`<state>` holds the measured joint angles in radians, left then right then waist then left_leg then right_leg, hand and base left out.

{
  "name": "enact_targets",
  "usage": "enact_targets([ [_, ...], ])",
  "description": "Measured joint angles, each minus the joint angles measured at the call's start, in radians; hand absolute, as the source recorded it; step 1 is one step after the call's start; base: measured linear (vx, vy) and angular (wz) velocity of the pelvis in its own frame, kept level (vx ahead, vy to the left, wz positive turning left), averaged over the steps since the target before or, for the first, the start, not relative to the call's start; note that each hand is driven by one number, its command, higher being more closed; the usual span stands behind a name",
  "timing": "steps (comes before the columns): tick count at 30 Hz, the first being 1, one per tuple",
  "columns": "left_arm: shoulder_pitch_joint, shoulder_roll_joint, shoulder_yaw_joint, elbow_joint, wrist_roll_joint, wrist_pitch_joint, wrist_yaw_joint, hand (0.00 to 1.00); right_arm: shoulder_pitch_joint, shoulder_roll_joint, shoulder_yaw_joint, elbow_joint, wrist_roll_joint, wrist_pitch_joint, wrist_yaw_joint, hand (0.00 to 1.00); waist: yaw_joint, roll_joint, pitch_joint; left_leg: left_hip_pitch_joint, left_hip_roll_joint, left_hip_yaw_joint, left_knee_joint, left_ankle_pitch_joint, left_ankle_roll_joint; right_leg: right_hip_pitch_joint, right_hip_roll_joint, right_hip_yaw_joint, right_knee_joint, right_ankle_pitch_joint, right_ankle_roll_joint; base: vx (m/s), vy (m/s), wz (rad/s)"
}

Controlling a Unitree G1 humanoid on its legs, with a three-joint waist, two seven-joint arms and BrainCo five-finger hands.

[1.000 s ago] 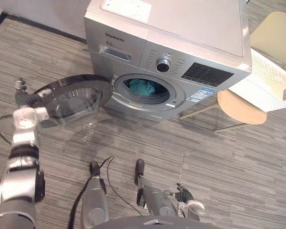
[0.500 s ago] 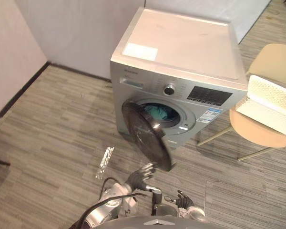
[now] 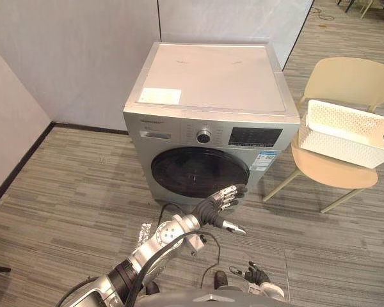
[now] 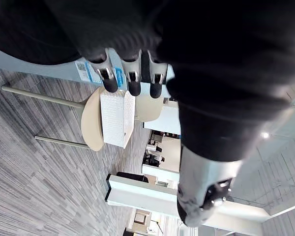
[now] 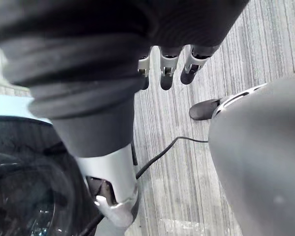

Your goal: Pick up the laundry basket with both hands and put the clothes into the washing machine.

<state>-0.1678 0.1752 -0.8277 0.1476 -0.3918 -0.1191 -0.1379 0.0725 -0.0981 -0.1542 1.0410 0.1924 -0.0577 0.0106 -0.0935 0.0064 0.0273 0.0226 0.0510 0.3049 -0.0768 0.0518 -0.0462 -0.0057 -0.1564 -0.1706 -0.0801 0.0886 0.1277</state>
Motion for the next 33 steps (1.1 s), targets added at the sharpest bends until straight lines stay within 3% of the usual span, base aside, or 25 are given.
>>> enact_targets([
  [5,0.071,0.01,0.013,0.05,0.0,0.003,-0.008,0.0,0.001,0.001,-0.019,0.009,0.0,0.004,0.0,0.0,0.001,0.001,-0.001,0.017,-0.001,-0.003,-0.001,-0.001,0.0,0.014,-0.002,-0.004,-0.001,-0.01,0.0,-0.05,-0.019,0.02],
  [8,0.117,-0.004,0.089,0.22,0.005,0.004,-0.021,0.0,0.0,0.001,-0.026,0.016,0.0,0.014,0.0,0.0,0.004,0.002,-0.002,0.019,-0.001,-0.01,-0.002,0.0,0.0,0.019,-0.001,-0.01,-0.006,-0.02,-0.001,-0.06,-0.026,0.06],
  [12,0.114,-0.071,0.37,0.747,0.107,0.032,0.017,0.0,-0.007,0.001,-0.024,0.039,-0.001,0.018,-0.002,0.0,0.009,-0.015,-0.006,0.031,-0.002,-0.03,-0.008,-0.003,-0.005,0.044,-0.002,-0.032,-0.007,-0.028,0.0,-0.03,-0.02,0.15],
  [14,0.112,-0.08,0.609,0.994,0.219,0.065,0.084,0.0,-0.02,-0.001,-0.013,0.07,-0.026,0.023,-0.002,0.0,0.021,-0.018,-0.016,0.031,-0.002,-0.032,-0.008,-0.003,-0.004,0.046,-0.001,-0.035,-0.006,-0.029,0.0,0.0,-0.006,0.04],
  [15,0.129,-0.064,0.729,1.057,0.275,0.086,0.118,0.0,-0.031,-0.003,-0.006,0.082,-0.045,0.025,-0.002,0.0,0.03,-0.027,-0.011,0.031,-0.003,-0.032,-0.008,-0.002,-0.003,0.046,-0.002,-0.034,-0.004,-0.023,0.004,0.0,0.0,0.0],
  [17,0.185,-0.036,0.845,1.061,0.322,0.11,0.159,0.0,-0.042,-0.006,-0.005,0.099,-0.078,0.037,-0.001,0.0,0.043,-0.037,-0.009,0.031,-0.006,-0.032,-0.008,-0.002,-0.001,0.046,-0.004,-0.036,-0.001,-0.02,0.003,0.0,0.0,0.0],
  [21,0.267,-0.021,0.91,1.06,0.359,0.128,0.178,0.0,-0.05,-0.02,0.019,0.117,-0.122,0.044,0.003,0.0,0.069,-0.04,-0.011,0.052,-0.033,-0.037,-0.007,-0.014,0.013,0.066,-0.03,-0.039,0.008,-0.034,0.021,0.02,0.032,0.08],
  [23,0.292,-0.031,0.939,1.05,0.356,0.119,0.165,0.0,-0.046,-0.025,0.014,0.117,-0.122,0.043,0.005,0.0,0.066,-0.046,-0.008,0.053,-0.064,-0.096,-0.001,-0.031,0.03,0.062,-0.075,-0.095,0.103,-0.098,0.042,0.06,0.108,0.88],
  [24,0.292,-0.028,0.945,1.039,0.356,0.116,0.147,0.0,-0.031,-0.029,0.007,0.127,-0.124,0.05,0.008,0.0,0.066,-0.056,-0.005,0.044,-0.094,-0.145,0.027,-0.046,0.049,0.064,-0.121,-0.143,0.181,-0.146,0.057,0.08,0.102,1.3],
  [26,0.297,-0.032,0.95,1.038,0.356,0.11,0.141,0.0,-0.022,-0.026,-0.022,0.149,-0.127,0.058,0.011,0.0,0.078,-0.069,0.0,0.026,-0.132,-0.204,0.072,-0.08,0.073,0.071,-0.176,-0.18,0.292,-0.186,0.063,0.05,0.087,1.13],
  [27,0.299,-0.042,0.955,1.038,0.356,0.11,0.14,0.0,-0.023,-0.033,-0.044,0.152,-0.131,0.057,0.014,0.0,0.081,-0.053,0.003,0.026,-0.143,-0.246,0.099,-0.094,0.094,0.038,-0.212,-0.183,0.442,-0.176,0.045,0.04,0.136,1.17],
  [28,0.299,-0.041,0.955,1.036,0.356,0.11,0.139,0.0,-0.024,-0.04,-0.062,0.151,-0.135,0.057,0.02,0.0,0.079,-0.042,0.008,0.025,-0.148,-0.289,0.129,-0.102,0.104,-0.002,-0.233,-0.165,0.583,-0.139,-0.013,0.04,0.151,1.48],
  [29,0.301,-0.043,0.952,1.029,0.355,0.11,0.139,0.0,-0.025,-0.037,-0.082,0.148,-0.141,0.055,0.027,0.0,0.076,-0.043,0.013,0.025,-0.155,-0.34,0.161,-0.115,0.114,-0.044,-0.251,-0.136,0.716,-0.08,-0.102,0.05,0.16,1.57],
  [30,0.3,-0.04,0.953,1.004,0.354,0.111,0.141,0.0,-0.017,-0.033,-0.086,0.148,-0.142,0.054,0.029,0.0,0.078,-0.041,0.027,0.028,-0.166,-0.399,0.199,-0.133,0.129,-0.106,-0.249,-0.05,0.868,-0.012,-0.161,0.1,0.146,1.7],
  [31,0.3,-0.03,0.957,0.996,0.349,0.111,0.149,0.0,-0.022,-0.019,-0.085,0.145,-0.14,0.053,0.029,0.0,0.085,-0.062,0.04,0.031,-0.174,-0.453,0.235,-0.151,0.141,-0.158,-0.206,0.049,0.996,-0.082,-0.106,0.09,0.114,1.47],
  [33,0.301,-0.025,0.984,0.992,0.334,0.113,0.151,0.0,-0.021,-0.001,-0.084,0.127,-0.138,0.053,0.028,0.0,0.083,-0.081,0.051,0.023,-0.179,-0.536,0.277,-0.169,0.146,-0.22,-0.115,0.127,1.056,-0.17,-0.071,0.09,0.054,1.29],
])
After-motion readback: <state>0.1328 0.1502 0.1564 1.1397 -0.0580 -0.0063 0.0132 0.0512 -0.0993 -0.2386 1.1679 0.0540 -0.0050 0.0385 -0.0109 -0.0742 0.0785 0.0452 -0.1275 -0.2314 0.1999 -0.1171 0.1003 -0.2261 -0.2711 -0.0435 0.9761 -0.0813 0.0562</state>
